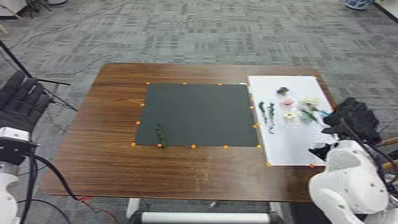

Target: Arrange flowers

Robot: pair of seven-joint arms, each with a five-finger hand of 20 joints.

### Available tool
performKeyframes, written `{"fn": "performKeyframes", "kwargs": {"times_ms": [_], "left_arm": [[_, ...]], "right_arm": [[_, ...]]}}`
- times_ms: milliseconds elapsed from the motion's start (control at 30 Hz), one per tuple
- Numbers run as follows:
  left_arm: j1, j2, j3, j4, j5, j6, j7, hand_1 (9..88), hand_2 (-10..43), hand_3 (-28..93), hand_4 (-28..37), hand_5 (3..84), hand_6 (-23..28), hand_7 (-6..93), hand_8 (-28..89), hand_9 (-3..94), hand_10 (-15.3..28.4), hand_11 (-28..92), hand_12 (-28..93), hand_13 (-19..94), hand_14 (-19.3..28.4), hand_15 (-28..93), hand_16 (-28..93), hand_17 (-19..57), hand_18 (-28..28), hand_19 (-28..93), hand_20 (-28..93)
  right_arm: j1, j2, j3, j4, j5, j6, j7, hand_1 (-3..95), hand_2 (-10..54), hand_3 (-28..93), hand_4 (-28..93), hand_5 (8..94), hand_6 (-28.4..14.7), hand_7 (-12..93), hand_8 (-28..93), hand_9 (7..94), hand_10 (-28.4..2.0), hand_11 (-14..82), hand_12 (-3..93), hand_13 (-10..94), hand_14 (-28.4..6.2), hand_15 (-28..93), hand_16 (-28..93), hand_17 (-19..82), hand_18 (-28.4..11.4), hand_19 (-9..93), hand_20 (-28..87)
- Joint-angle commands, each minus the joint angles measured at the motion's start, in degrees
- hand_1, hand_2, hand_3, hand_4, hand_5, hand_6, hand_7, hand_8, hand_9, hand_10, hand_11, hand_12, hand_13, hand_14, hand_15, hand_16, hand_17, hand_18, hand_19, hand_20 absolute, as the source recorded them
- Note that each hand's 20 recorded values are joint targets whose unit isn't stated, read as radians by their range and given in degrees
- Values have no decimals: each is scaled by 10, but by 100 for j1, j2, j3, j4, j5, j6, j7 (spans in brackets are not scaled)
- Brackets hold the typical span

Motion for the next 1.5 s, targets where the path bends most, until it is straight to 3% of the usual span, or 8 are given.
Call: {"fn": "performKeyframes", "kwargs": {"times_ms": [33,200,500,733,867,1233,1300,1500], "left_arm": [[94,-42,-72,-39,-16,53,19,227,176,667,-283,346,65,41,-66,300,110,71,92,184,86,118,-46,-25,47,122,82],[23,-4,-9,1,-11,48,-1,227,176,666,-283,346,65,41,-66,301,110,73,93,185,87,120,-46,-25,47,122,81],[-432,113,381,142,21,104,-108,229,176,664,-283,346,64,45,-66,302,112,74,94,185,88,123,-46,-26,48,124,81],[-571,168,498,174,36,138,-168,228,175,666,-283,347,64,45,-67,302,112,74,94,185,89,124,-47,-27,48,125,81],[-648,176,595,192,39,152,-183,228,175,667,-283,347,64,45,-68,302,112,74,94,185,89,125,-47,-27,48,125,80],[-626,127,540,192,25,164,-164,229,175,665,-283,346,65,44,-66,302,112,74,95,185,93,128,-45,-28,50,129,81],[-619,138,541,163,-35,271,-122,227,175,667,-283,346,65,45,-66,301,112,75,96,185,95,130,-43,-29,51,131,81],[-636,141,546,190,-13,211,-167,224,173,673,-283,348,67,47,-66,303,112,78,98,188,97,135,-42,-31,53,135,82]], "right_arm": [[1503,-340,-1336,278,530,-19,-760,608,-95,683,-268,830,-25,277,178,915,-86,286,472,884,-38,687,354,495,-269,932,385],[2442,-1020,-2337,778,863,-659,-1136,583,-95,690,-217,828,-24,278,190,916,-90,311,454,901,-28,665,365,513,-265,932,389],[3185,-2170,-3173,1979,915,-1105,-1099,569,-95,693,-187,813,-21,313,180,917,-95,344,414,913,-27,650,366,530,-258,932,395],[3269,-2672,-3481,2619,483,-1078,-1000,568,-95,697,-186,800,-23,345,170,915,-92,347,417,918,-27,644,369,534,-259,932,396],[3191,-2780,-3745,2974,-31,-508,-1019,564,-95,709,-191,796,-26,354,168,911,-93,346,428,918,-26,642,372,535,-258,932,398],[2809,-2799,-3685,2789,24,-872,-1093,516,-95,670,-208,710,-45,358,166,824,-128,359,435,859,-46,670,395,490,-269,932,404],[2764,-2773,-3669,2666,42,-970,-1103,506,-95,668,-212,683,-52,357,156,788,-143,358,416,831,-62,685,392,477,-270,932,401],[2718,-2775,-3653,2516,37,-967,-1150,434,-95,734,-221,646,-76,324,81,703,-188,416,314,776,-93,720,366,451,-278,932,395]]}}
